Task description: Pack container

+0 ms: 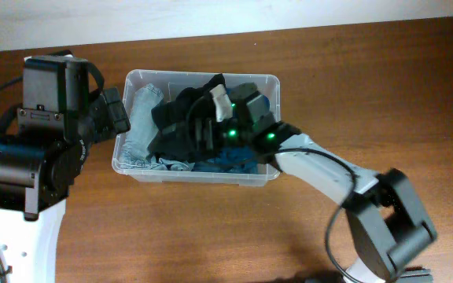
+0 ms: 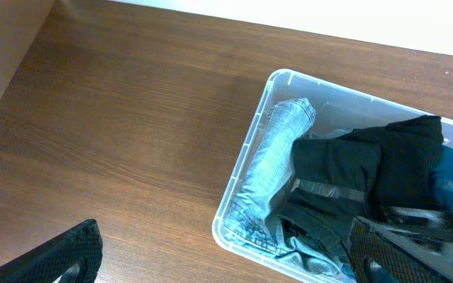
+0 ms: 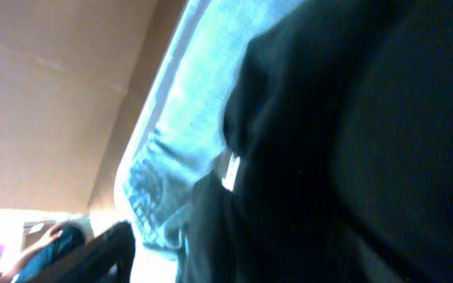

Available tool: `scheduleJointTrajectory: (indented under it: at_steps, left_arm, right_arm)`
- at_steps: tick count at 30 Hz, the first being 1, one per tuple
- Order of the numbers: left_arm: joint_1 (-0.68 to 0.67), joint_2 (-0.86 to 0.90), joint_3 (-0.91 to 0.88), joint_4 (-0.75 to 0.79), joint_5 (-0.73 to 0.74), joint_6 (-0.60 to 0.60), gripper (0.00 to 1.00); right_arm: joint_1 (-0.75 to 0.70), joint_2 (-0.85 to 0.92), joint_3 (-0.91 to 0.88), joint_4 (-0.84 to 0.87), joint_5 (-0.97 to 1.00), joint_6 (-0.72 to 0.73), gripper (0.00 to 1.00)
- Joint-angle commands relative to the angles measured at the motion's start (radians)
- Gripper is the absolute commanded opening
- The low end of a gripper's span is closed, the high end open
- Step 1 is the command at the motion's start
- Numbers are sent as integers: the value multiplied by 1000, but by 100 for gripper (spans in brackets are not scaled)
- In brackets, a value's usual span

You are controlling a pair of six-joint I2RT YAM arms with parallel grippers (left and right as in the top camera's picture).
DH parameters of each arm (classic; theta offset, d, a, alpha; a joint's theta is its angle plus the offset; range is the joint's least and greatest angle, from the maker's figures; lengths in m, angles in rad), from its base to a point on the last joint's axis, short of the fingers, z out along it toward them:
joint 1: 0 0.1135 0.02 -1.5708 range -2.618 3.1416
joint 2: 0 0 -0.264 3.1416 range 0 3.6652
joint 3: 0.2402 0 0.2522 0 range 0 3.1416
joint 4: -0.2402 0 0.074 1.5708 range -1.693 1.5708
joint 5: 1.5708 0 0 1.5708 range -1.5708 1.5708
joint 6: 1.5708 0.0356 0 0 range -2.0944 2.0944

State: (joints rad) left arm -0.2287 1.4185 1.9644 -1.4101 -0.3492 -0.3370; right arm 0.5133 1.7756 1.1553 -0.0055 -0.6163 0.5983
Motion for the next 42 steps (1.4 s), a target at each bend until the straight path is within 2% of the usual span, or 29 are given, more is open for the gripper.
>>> scheduleJointTrajectory:
  at_steps: [1,4,9,13,14,20,25,28,36,40,42]
  left_arm:
    - [3,2,2,2,-14,-10,99]
    - [3,2,2,2,-14,-10,99]
    - [3,2,2,2,-14,-10,99]
    - [3,2,2,2,-14,-10,99]
    - [3,2,2,2,-14,-10,100]
    - [3,2,2,2,-14,-10,99]
    - [3,2,2,2,-14,-10,100]
    - [3,2,2,2,-14,-10,99]
    - [3,2,2,2,-14,-10,99]
    - [3,2,2,2,-14,-10,99]
    - [3,2,2,2,-14,-10,99]
  right_arm:
    - [-64,-127,53,-110,53,-47,75]
    - [-71,-226,109,-275,98,-127,75]
    - [-62,-335,190,-560,217,-369,74]
    - [-62,-410,206,-666,263,-515,75]
    - [-62,-433,206,-673,263,-533,98]
    - [-62,-562,206,-729,285,-544,98]
    - [-79,-666,206,-818,476,-584,98]
    - [-122,-752,206,-834,576,-585,98]
    - [-257,-1018,199,-1017,806,-592,98]
    - [-332,-1138,113,-1021,856,-598,98]
    - [-456,-1255,-72,-950,822,-598,98]
